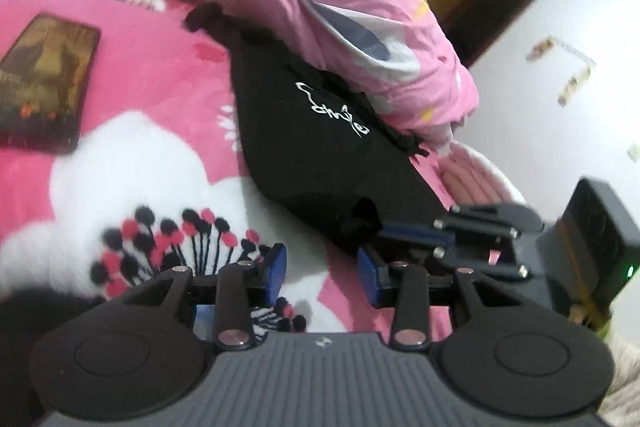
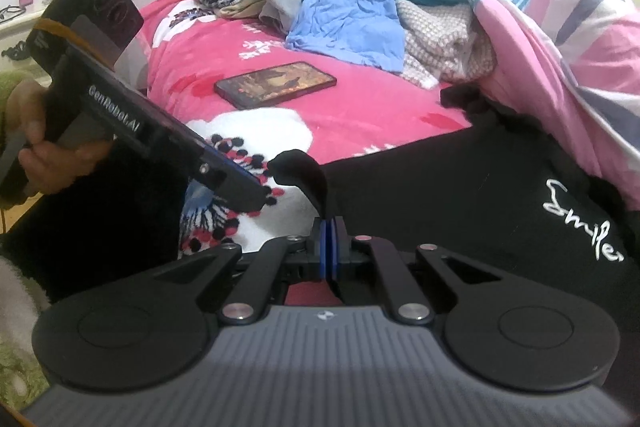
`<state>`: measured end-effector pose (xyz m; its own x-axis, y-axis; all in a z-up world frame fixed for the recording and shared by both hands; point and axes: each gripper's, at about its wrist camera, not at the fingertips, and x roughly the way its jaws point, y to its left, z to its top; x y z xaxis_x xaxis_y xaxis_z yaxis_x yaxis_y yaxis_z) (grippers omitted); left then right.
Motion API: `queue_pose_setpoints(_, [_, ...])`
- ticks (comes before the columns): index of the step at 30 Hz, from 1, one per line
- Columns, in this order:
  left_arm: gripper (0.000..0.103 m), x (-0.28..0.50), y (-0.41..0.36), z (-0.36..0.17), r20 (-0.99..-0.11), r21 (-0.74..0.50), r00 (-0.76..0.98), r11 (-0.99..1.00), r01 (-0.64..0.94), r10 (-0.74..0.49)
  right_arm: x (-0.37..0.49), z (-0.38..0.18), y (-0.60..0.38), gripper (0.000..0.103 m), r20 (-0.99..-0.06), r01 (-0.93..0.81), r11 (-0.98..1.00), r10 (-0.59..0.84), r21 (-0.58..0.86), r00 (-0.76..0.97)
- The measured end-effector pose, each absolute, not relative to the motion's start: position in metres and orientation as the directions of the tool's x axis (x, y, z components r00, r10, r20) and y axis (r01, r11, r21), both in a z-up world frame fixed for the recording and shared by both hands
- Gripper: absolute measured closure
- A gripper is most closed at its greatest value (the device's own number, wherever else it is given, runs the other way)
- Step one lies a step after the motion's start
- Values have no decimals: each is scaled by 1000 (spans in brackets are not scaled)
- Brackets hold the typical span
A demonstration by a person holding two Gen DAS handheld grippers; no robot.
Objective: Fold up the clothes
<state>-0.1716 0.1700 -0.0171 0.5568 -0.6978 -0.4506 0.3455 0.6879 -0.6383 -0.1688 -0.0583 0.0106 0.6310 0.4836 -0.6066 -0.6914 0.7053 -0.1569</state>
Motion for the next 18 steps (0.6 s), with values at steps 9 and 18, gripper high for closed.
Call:
queue_pose_setpoints(9, [73,-171,166,-31,-459,-661,561,686,303,-689,-179,-6,-49,98,-634,-698,693,461,-181,622])
queue_pose_setpoints(18, [85,-178,165,-29,-467,-605,601,730,319,-649,-181,-2,-47,90,-599,-699,688,481,-194,640])
